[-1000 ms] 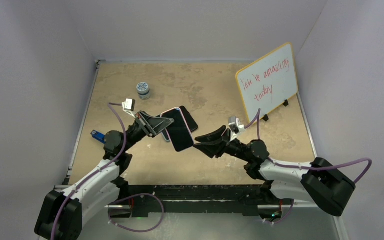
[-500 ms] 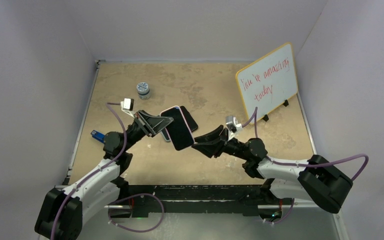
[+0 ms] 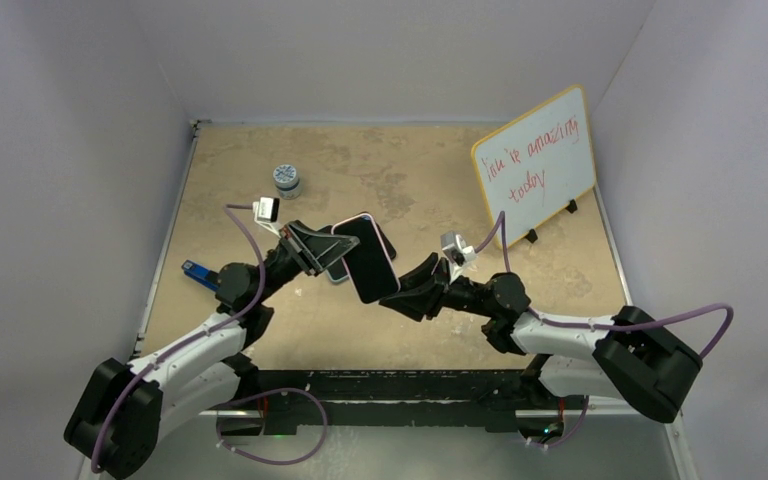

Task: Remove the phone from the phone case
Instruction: Remove the phone case from the phone.

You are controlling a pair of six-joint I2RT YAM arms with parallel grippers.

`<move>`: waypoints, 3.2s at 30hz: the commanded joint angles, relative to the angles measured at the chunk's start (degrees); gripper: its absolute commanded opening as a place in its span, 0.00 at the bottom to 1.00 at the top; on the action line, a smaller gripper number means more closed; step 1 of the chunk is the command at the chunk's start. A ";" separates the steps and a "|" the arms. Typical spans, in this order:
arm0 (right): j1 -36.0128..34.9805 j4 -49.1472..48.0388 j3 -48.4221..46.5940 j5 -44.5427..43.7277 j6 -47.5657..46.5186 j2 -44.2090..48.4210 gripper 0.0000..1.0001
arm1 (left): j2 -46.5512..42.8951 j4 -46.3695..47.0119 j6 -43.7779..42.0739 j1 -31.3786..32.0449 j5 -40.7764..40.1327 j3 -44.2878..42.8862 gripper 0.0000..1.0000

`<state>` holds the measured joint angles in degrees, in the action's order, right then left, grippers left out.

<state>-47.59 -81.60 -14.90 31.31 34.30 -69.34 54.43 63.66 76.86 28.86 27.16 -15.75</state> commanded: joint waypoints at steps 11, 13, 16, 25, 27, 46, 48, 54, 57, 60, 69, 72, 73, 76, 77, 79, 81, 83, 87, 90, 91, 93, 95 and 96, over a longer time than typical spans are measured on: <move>2.56 -1.33 0.32 -16.94 -0.26 4.50 0.27 | 3.09 9.39 2.90 4.06 8.22 1.71 0.00; 3.47 -2.00 0.94 -17.07 0.55 4.40 0.24 | 3.66 10.92 4.00 4.06 9.09 1.29 0.00; 4.48 -3.81 1.52 -17.27 2.65 3.90 0.21 | 3.91 12.03 5.02 4.03 10.19 0.73 0.00; 7.07 -10.32 0.58 -13.31 8.87 1.10 0.22 | 2.71 6.46 2.05 4.12 11.34 1.00 0.00; 7.12 -11.11 -0.35 -11.88 9.37 0.45 0.25 | 2.76 4.14 0.26 4.26 10.98 1.26 0.00; 7.09 -23.21 3.19 -9.00 18.48 -12.56 0.03 | 9.06 -25.06 -19.88 5.10 -2.69 -1.09 0.24; 7.18 -23.06 4.63 -10.30 19.70 -14.00 0.00 | 8.33 -29.67 -22.73 5.10 -6.07 -1.83 0.38; 7.30 -23.50 6.83 -12.89 24.66 -18.68 0.00 | 7.45 -42.89 -29.70 5.12 -13.69 -5.15 0.57; 7.40 -24.89 7.56 -13.09 26.46 -21.51 0.00 | 6.25 -50.05 -33.48 5.15 -18.38 -7.40 0.61; 7.54 -24.60 8.43 -13.77 27.75 -23.57 0.00 | 4.30 -55.93 -37.47 6.03 -22.50 -10.00 0.66; 7.65 -21.40 9.28 -15.91 33.25 -27.75 0.00 | 6.23 -71.52 -49.60 23.60 -41.05 -21.77 0.70; 7.69 -19.43 8.80 -15.93 35.05 -28.61 0.00 | 9.90 -73.24 -52.88 32.17 -49.55 -24.84 0.70; 7.64 -19.08 8.74 -15.93 35.33 -28.84 0.00 | 10.96 -73.58 -53.99 34.91 -53.07 -25.71 0.70; 7.68 -18.82 9.15 -16.16 36.04 -28.96 0.00 | 14.50 -74.88 -56.95 41.10 -61.31 -28.62 0.70; 7.64 -18.67 9.18 -16.19 36.20 -28.88 0.00 | 15.74 -74.98 -57.98 42.60 -62.64 -29.36 0.69; 7.62 -18.03 9.12 -16.09 36.19 -28.44 0.00 | 18.14 -75.24 -59.80 45.25 -64.97 -30.72 0.69; 7.68 -17.18 8.98 -16.04 36.14 -27.95 0.00 | 20.50 -75.45 -61.56 48.49 -67.95 -31.78 0.68; 7.65 -16.19 8.83 -16.02 35.99 -27.41 0.00 | 23.62 -76.36 -62.53 50.79 -71.35 -33.08 0.66; 7.68 -15.48 8.40 -15.76 35.89 -26.99 0.00 | 28.97 -77.43 -63.29 53.25 -75.98 -35.89 0.62; 7.68 -15.58 8.12 -15.72 35.95 -27.07 0.00 | 32.15 -76.18 -64.77 53.88 -77.45 -36.98 0.56; 7.69 -15.84 8.07 -15.79 35.94 -27.06 0.00 | 32.90 -75.77 -65.14 53.92 -77.74 -37.19 0.55; 7.69 -16.16 8.07 -15.92 36.18 -27.15 0.00 | 34.24 -74.59 -65.97 53.93 -78.40 -37.12 0.54; 7.69 -16.58 8.11 -15.93 36.40 -27.16 0.00 | 35.53 -73.97 -66.74 53.93 -78.97 -37.33 0.53; 7.69 -16.65 8.05 -15.93 36.44 -27.16 0.00 | 36.17 -73.83 -67.08 53.93 -79.04 -37.52 0.52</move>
<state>-40.10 -83.90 -5.41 15.97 69.45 -98.48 88.90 -12.69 12.56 82.59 -48.07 -50.74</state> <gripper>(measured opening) 0.150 0.535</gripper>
